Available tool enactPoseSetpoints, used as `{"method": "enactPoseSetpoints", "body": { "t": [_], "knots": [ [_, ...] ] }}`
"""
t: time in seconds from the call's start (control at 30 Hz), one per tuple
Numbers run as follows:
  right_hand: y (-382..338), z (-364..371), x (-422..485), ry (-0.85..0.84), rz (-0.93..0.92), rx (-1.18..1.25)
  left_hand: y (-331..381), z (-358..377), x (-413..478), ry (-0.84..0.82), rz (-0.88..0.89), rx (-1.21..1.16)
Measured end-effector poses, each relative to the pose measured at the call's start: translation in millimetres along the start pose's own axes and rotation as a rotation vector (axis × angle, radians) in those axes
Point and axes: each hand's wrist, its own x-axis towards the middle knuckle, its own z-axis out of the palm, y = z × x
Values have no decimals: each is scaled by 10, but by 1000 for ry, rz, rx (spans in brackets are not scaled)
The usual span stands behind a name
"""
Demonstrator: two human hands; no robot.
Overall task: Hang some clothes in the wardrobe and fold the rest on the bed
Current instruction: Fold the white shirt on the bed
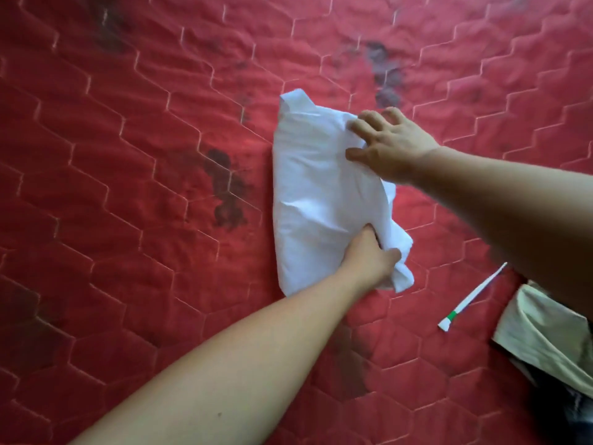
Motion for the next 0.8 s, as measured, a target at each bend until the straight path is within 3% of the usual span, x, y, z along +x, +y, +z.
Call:
{"method": "enactPoseSetpoints", "body": {
  "t": [0.1,0.13,0.27,0.37,0.43,0.5,0.63,0.73,0.8],
  "knots": [
    [-47,455,-97,-292,127,143,-166,133,165,-70,-64,194],
    [-111,547,-105,-307,214,328,-252,77,154,-2,-49,290],
    [-362,734,-5,-166,635,975,-643,-397,-68,576,44,533],
    [-502,788,116,-210,772,1105,-903,-670,-121,636,-206,331],
    [-575,827,169,-201,792,1083,-997,-732,-69,548,-253,201],
    [-641,845,153,-206,777,1049,-1037,-787,-21,508,-178,113],
    [-777,727,-51,-357,666,1021,-1008,-1266,11,492,-116,197],
    [-1009,528,-193,-619,404,877,-871,-2007,89,607,-81,340],
    [-1108,490,-205,-472,370,737,-713,-2441,188,725,-19,305]
  ]
}}
